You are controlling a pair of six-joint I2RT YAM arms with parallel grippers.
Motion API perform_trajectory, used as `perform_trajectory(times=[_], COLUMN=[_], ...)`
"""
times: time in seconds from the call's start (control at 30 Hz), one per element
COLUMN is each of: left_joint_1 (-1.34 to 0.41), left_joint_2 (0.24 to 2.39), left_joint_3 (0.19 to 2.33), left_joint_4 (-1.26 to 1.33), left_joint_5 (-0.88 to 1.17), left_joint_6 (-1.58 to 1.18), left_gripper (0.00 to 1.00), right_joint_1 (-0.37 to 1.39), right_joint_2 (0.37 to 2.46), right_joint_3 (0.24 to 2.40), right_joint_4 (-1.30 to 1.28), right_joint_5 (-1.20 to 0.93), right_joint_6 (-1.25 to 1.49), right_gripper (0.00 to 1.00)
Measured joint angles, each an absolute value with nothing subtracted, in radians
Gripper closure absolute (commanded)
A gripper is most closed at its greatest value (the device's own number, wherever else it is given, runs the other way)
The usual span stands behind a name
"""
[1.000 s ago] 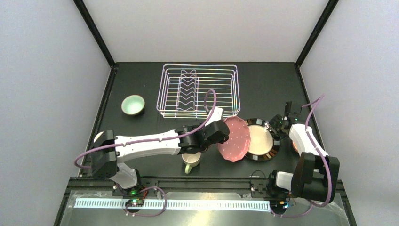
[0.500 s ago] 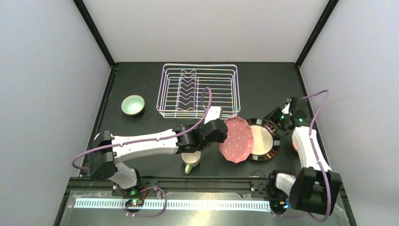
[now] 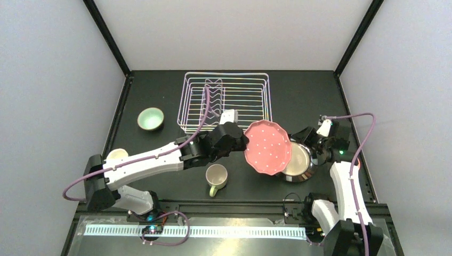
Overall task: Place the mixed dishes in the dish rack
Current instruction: Pass from the left arm to the right
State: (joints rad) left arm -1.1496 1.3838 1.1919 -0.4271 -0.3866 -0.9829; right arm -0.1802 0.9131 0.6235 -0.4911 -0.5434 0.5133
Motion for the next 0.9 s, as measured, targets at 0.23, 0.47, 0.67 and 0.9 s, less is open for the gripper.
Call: perform_trajectory(times=[0.23,0.47,0.67,0.9], left_joint_1=[-1.124,-1.098,-1.073,-1.057], left_joint_2=[1.311,1.292,1.288,1.288], left_joint_3=[1.137,1.121,1.121,1.121], left_joint_4=[-0.427,-0.442,-0.442,-0.441], left_joint_5=[-0.371,-0.353,-0.328,-0.300], left_joint_6=[-1.011,-1.015,-1.016,-1.027], left_gripper=[0.99,0.99,0.99,0.99], right_joint_1=[-0.180,-0.180,-0.180,-0.180], right_joint_2=[0.788,0.686,0.574,0.395], right_joint_3=[0.604,0.601,0.555,0.438], right_joint_4=[-0.471,-0.455,-0.429,-0.425], right_joint_5=[-0.571,-0.611,-0.687,-0.787], right_joint_6=[0.533,0.566,0.612,0.680], right_gripper=[0.21,0.12,0.02,0.02])
